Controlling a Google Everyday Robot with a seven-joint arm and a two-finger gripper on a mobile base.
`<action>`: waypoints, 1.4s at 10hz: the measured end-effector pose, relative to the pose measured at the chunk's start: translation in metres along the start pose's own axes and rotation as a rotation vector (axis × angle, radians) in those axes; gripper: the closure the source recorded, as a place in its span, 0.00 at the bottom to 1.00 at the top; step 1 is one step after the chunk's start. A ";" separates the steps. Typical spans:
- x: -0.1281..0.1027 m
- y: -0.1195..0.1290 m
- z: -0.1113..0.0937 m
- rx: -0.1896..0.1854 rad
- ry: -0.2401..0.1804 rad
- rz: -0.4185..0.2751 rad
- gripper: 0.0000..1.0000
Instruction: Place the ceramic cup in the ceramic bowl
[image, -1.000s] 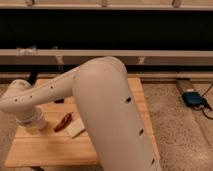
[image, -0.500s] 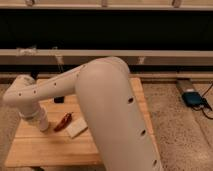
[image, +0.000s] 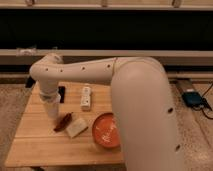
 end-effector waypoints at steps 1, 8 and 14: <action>0.025 -0.004 -0.011 0.004 -0.010 0.039 1.00; 0.187 0.030 -0.074 0.053 -0.065 0.233 1.00; 0.265 0.065 -0.089 0.056 -0.008 0.338 0.98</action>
